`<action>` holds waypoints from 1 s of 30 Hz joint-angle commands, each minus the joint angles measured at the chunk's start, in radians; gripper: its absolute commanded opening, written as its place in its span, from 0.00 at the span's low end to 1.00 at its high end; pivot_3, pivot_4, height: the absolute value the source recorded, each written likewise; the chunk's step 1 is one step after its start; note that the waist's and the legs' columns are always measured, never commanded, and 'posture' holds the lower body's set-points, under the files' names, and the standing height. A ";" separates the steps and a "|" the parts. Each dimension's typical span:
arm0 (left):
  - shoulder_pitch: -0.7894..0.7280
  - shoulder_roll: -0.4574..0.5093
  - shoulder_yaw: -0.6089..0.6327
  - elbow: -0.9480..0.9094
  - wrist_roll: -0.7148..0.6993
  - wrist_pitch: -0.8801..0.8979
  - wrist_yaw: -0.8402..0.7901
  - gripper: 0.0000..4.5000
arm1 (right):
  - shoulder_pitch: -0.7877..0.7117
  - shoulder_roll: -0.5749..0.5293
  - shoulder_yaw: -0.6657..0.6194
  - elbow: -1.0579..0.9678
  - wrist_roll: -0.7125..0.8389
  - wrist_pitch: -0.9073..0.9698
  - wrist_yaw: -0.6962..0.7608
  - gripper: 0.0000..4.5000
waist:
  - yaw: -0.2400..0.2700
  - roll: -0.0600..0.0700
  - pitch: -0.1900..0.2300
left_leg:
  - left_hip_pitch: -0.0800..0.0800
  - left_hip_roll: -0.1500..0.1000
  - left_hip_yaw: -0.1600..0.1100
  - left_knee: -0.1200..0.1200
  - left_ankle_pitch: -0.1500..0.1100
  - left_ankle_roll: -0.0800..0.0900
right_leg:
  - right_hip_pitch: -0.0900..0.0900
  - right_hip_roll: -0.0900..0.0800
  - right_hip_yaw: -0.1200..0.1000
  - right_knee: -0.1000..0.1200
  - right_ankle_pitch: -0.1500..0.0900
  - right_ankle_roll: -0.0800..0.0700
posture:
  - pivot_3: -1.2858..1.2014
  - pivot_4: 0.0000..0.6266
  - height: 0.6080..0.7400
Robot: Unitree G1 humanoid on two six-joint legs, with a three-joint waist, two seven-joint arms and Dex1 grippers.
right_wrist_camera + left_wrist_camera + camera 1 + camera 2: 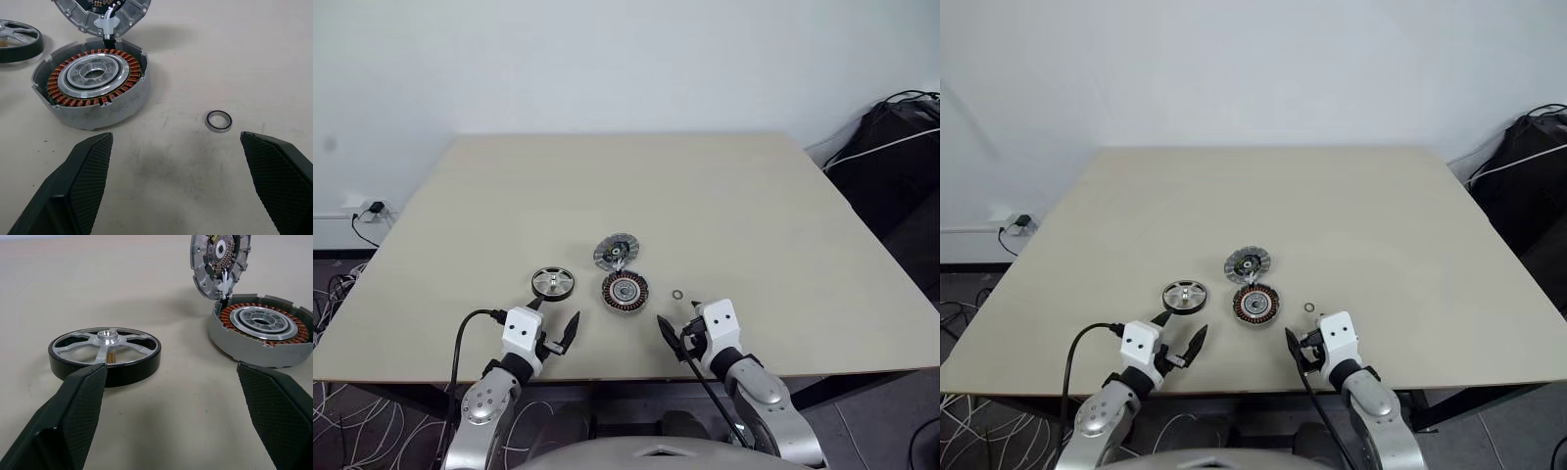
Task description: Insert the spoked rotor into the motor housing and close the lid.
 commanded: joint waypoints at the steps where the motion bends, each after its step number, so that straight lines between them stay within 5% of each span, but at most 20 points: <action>1: -0.006 0.002 -0.002 -0.049 -0.003 0.003 0.001 1.00 | -0.016 0.001 -0.003 -0.012 0.000 -0.007 -0.003 0.99 | 0.000 0.000 0.000 | 0.000 0.000 0.000 0.000 0.000 0.000 | 0.000 0.000 0.000 0.000 0.000 0.000 | 0.52 0.00 1.00; 14: 0.000 0.003 -0.007 -0.073 -0.001 0.027 0.004 1.00 | -0.017 0.025 -0.015 -0.007 0.009 0.009 -0.029 0.99 | 0.000 0.000 0.000 | 0.000 0.000 0.000 0.000 0.000 0.000 | 0.000 0.000 0.000 0.000 0.000 0.000 | 0.52 0.00 1.00; 30: 0.007 -0.002 -0.014 -0.097 0.001 0.044 0.015 1.00 | -0.276 0.102 -0.053 0.271 -0.051 0.031 -0.166 0.99 | -0.001 0.001 -0.001 | 0.001 0.000 0.000 0.000 0.000 0.000 | 0.000 0.005 0.000 0.001 0.001 0.000 | 0.52 0.00 1.00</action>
